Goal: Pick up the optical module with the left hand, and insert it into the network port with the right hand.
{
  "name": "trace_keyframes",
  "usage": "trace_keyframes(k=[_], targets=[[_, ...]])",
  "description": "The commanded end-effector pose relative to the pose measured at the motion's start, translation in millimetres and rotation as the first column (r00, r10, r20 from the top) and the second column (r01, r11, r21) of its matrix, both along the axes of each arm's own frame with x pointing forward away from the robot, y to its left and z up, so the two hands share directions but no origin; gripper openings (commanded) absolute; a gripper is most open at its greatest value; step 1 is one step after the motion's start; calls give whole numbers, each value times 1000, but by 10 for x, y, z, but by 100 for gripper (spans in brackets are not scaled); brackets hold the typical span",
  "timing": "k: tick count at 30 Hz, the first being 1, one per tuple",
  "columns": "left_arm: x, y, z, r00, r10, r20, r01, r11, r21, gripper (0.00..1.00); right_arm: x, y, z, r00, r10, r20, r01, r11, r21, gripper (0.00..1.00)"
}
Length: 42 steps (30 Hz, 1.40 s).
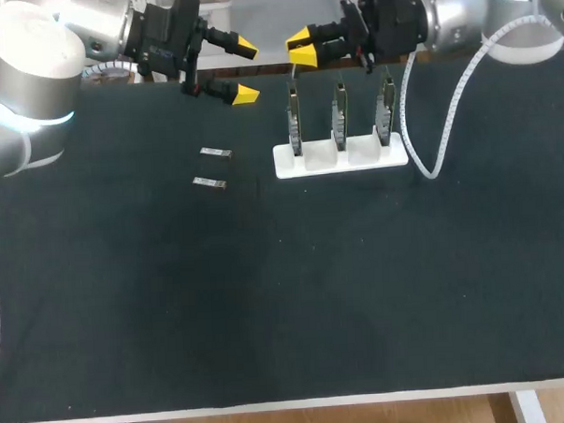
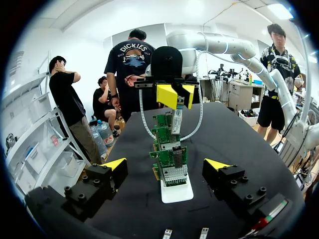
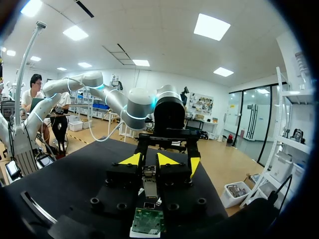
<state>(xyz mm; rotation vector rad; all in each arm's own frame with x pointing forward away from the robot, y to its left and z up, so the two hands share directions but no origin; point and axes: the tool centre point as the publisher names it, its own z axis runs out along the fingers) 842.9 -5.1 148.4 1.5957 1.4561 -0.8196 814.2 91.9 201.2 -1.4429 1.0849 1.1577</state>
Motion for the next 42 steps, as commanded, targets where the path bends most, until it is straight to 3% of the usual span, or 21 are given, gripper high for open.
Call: trace_keyframes(k=[1,20,42], targets=[[13,-2,0,1000,-3,1,3,1000,2,100,-62,6,0,1000,8,-9,-8,1000,-3,0],[13,-2,0,1000,-3,1,3,1000,2,100,-71,66,12,990,117,-74,-122,990,-70,0],[13,-2,0,1000,-3,1,3,1000,2,100,-102,31,-130,987,108,-115,-119,989,-88,0]])
